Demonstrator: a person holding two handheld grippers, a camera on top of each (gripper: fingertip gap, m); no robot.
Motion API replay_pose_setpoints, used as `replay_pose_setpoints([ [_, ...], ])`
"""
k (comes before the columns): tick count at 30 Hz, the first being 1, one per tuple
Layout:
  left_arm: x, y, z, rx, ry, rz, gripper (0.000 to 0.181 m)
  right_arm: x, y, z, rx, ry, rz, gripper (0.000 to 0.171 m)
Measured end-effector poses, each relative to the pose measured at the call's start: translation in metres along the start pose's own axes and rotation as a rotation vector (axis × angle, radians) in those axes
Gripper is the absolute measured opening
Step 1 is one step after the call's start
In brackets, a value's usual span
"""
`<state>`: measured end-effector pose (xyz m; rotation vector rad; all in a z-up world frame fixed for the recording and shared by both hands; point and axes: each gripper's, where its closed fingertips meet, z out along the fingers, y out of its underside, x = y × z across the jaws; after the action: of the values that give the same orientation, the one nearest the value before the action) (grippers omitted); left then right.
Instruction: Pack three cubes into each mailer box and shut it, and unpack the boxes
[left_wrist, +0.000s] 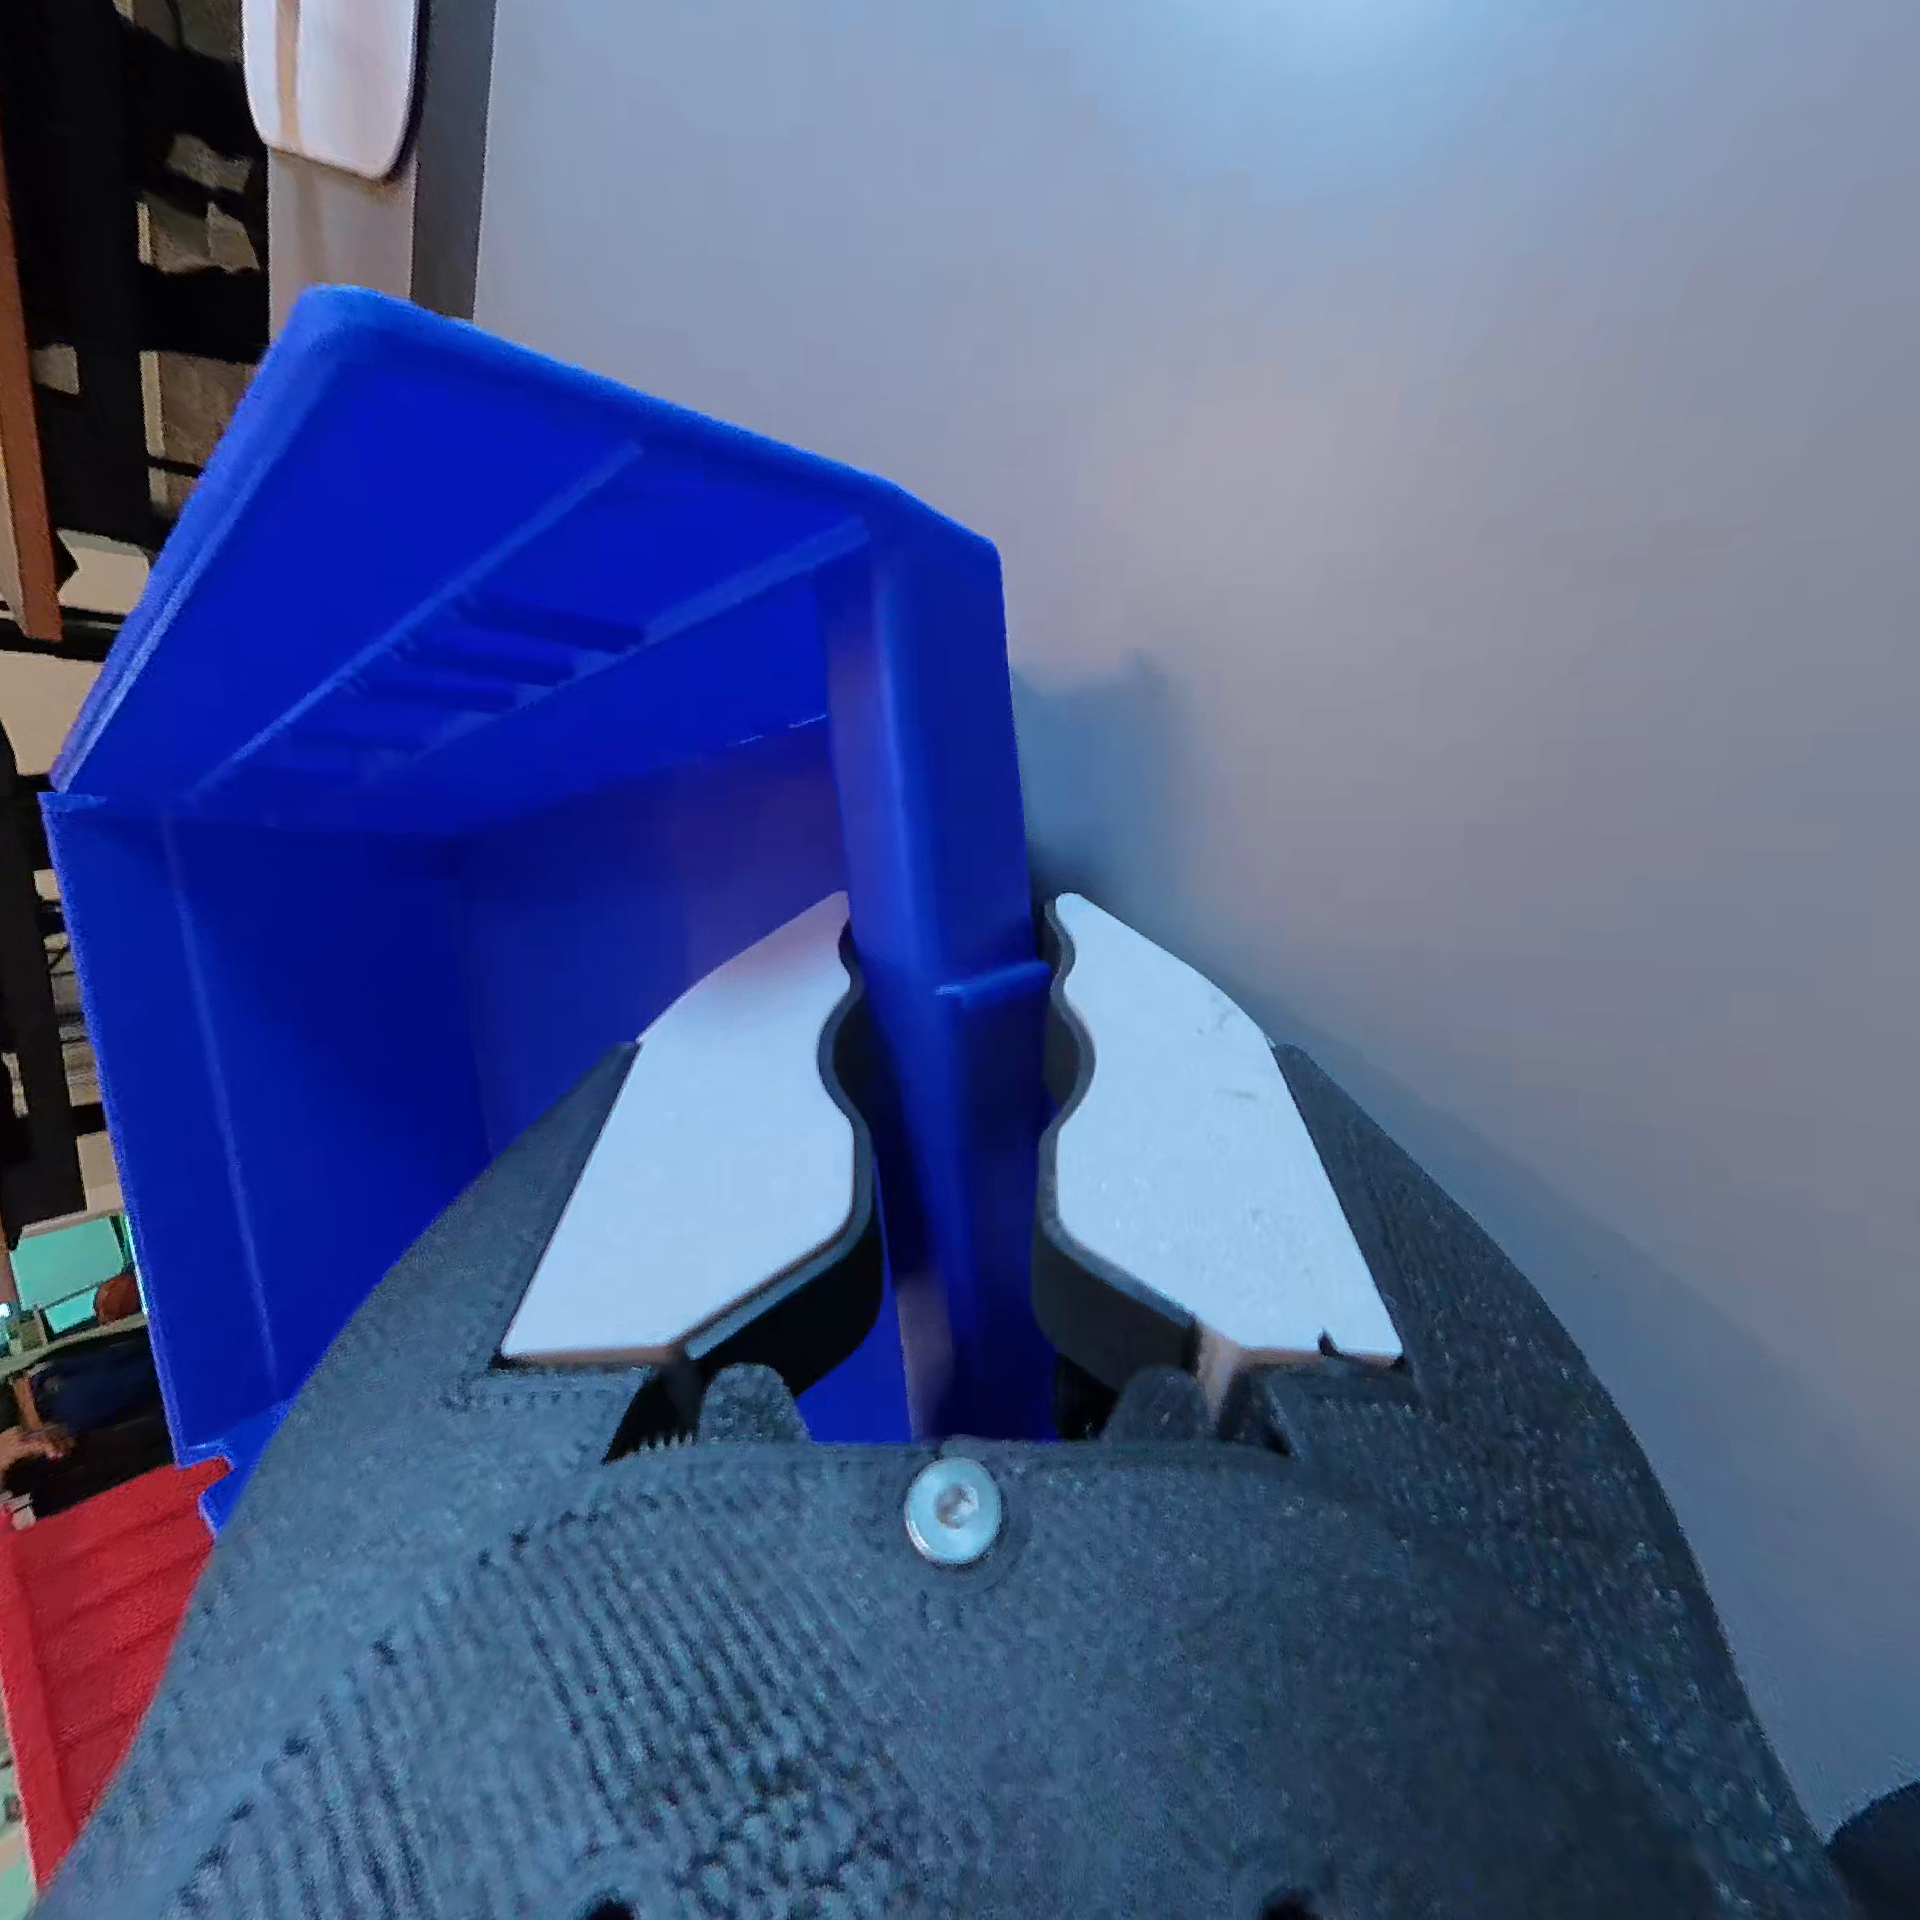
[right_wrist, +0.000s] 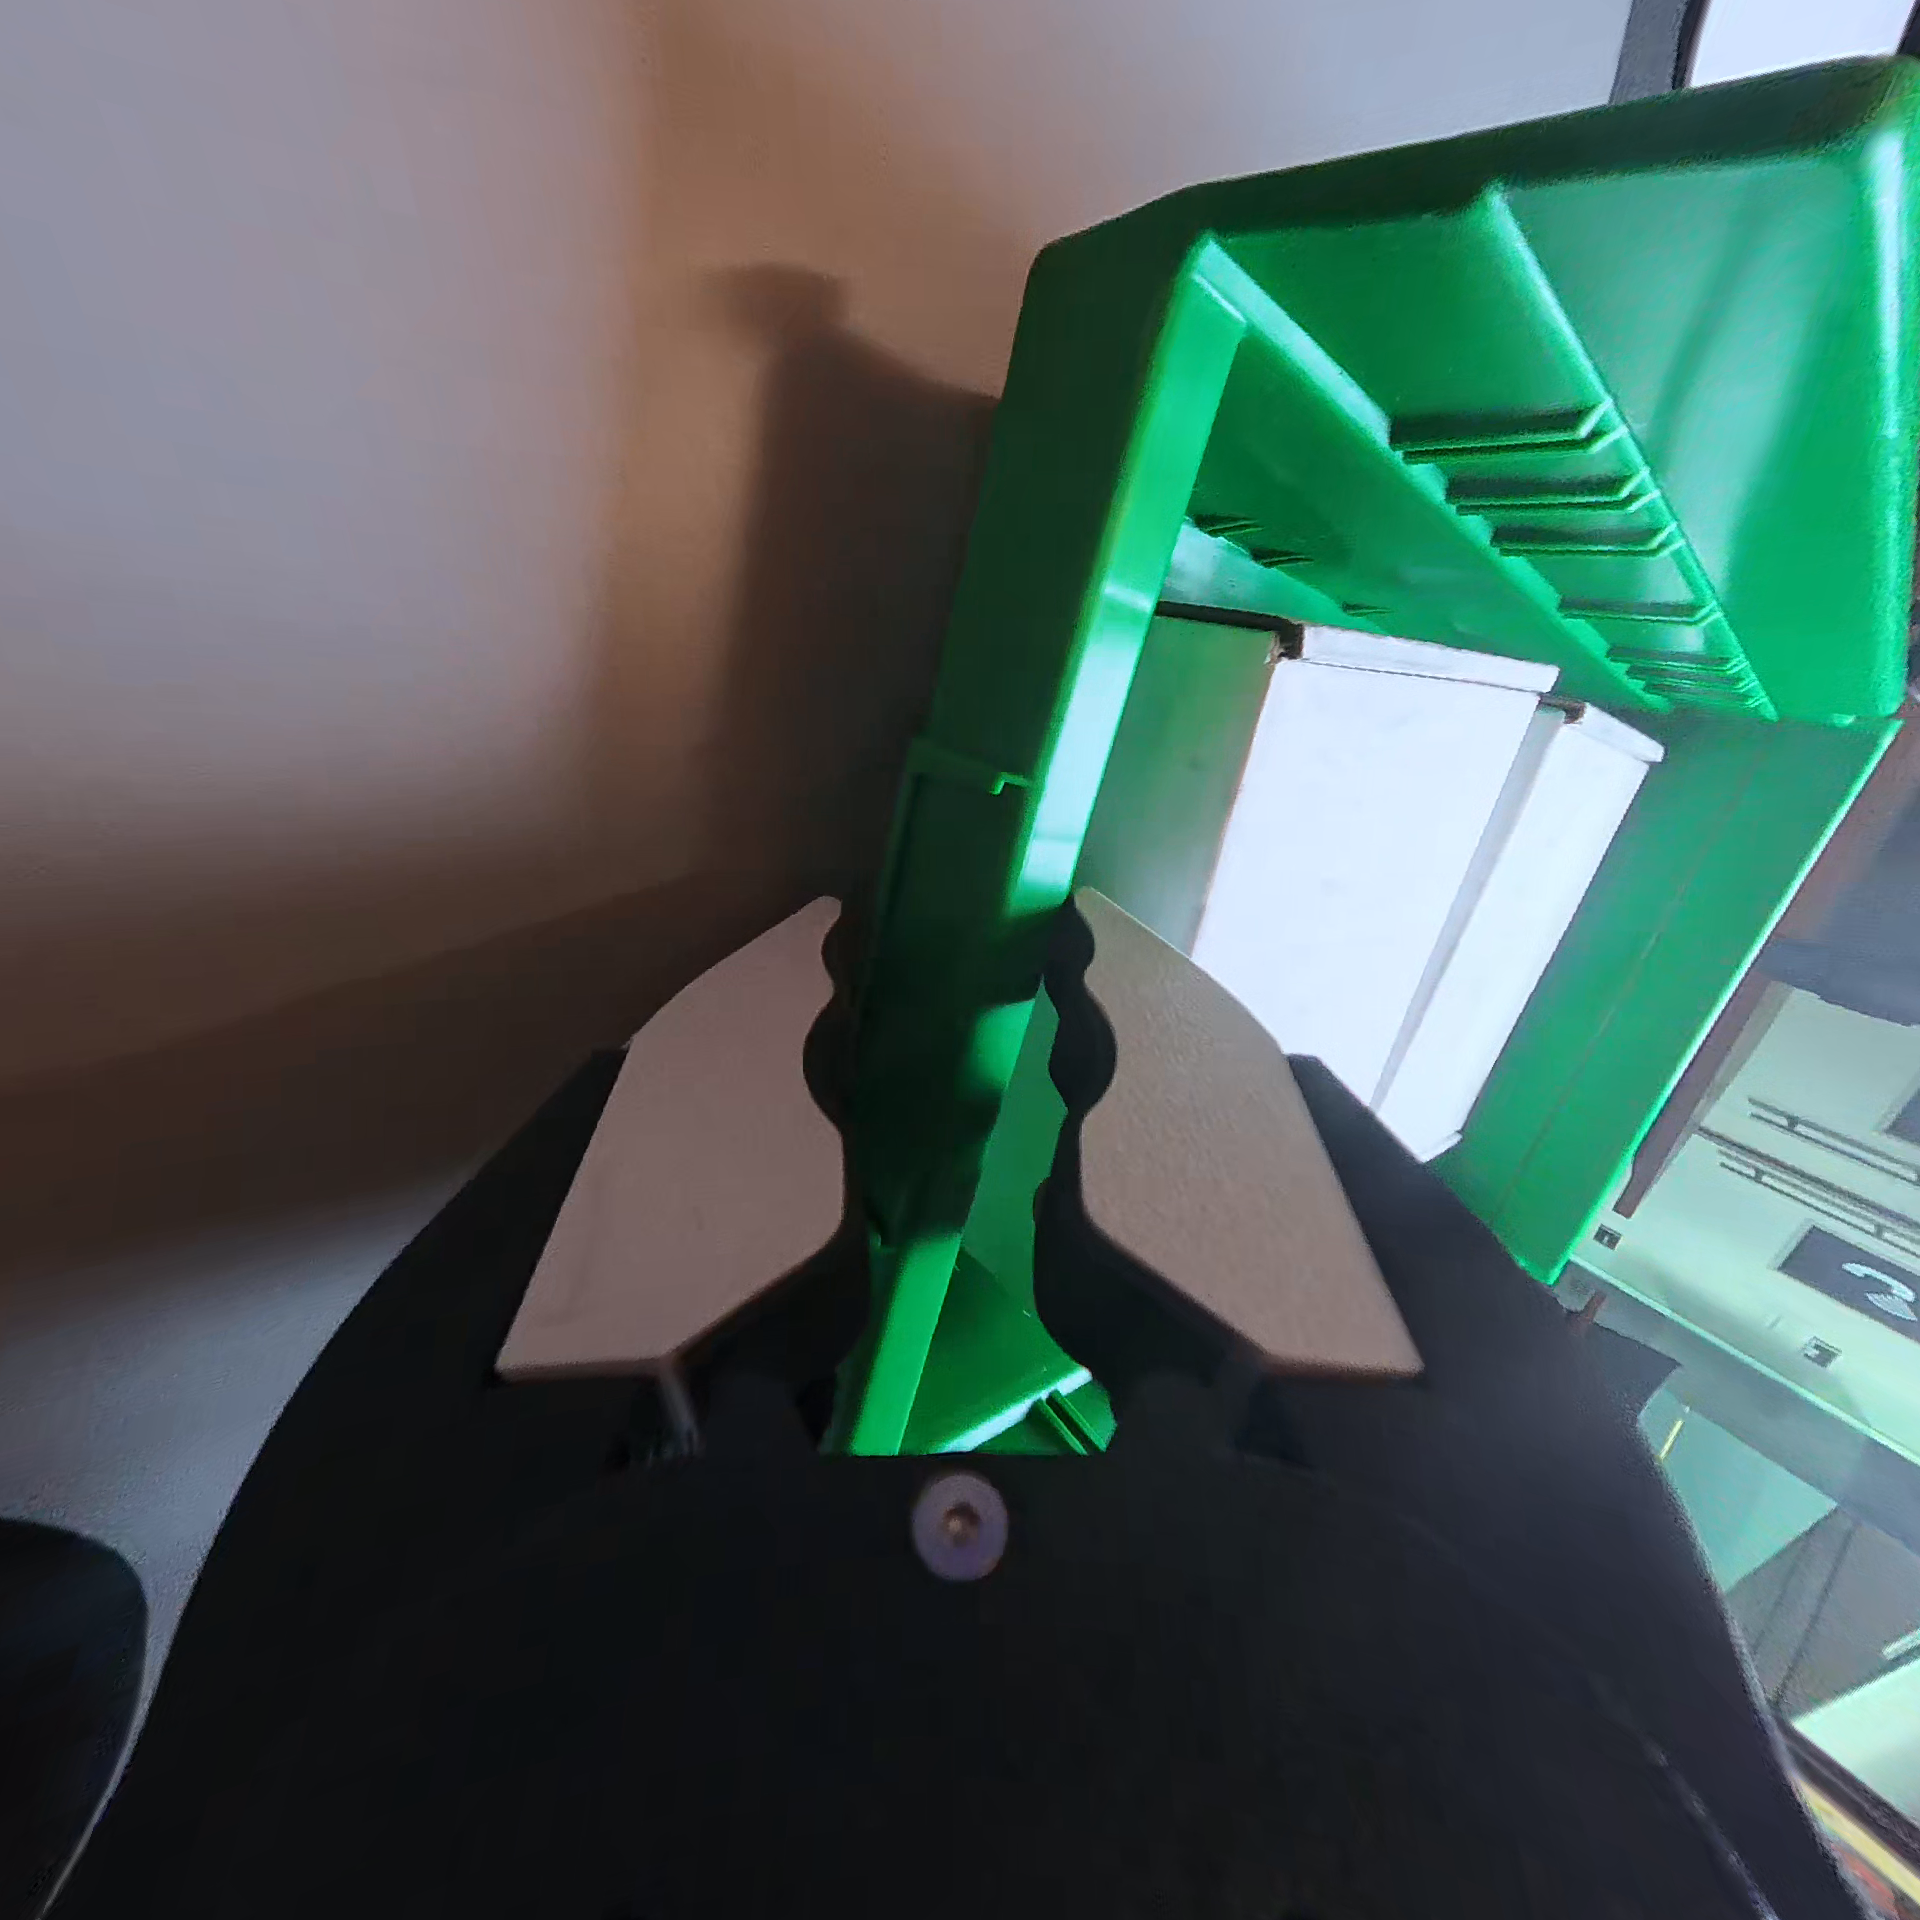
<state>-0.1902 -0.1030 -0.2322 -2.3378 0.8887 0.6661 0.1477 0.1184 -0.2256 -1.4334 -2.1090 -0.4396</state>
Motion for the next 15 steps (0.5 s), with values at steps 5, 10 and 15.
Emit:
replay_pose_setpoints([
  [5,0.006,-0.027,0.006,0.059,0.027,0.078,0.03,-0.016,-0.008,-0.012,0.038,0.029,-0.073,0.035],
  [10,0.015,-0.064,0.015,0.129,0.041,0.185,0.03,-0.037,-0.024,-0.03,0.102,0.074,-0.173,0.036],
  [15,0.025,-0.103,0.022,0.212,0.048,0.303,0.032,-0.057,-0.042,-0.047,0.174,0.114,-0.224,0.036],
])
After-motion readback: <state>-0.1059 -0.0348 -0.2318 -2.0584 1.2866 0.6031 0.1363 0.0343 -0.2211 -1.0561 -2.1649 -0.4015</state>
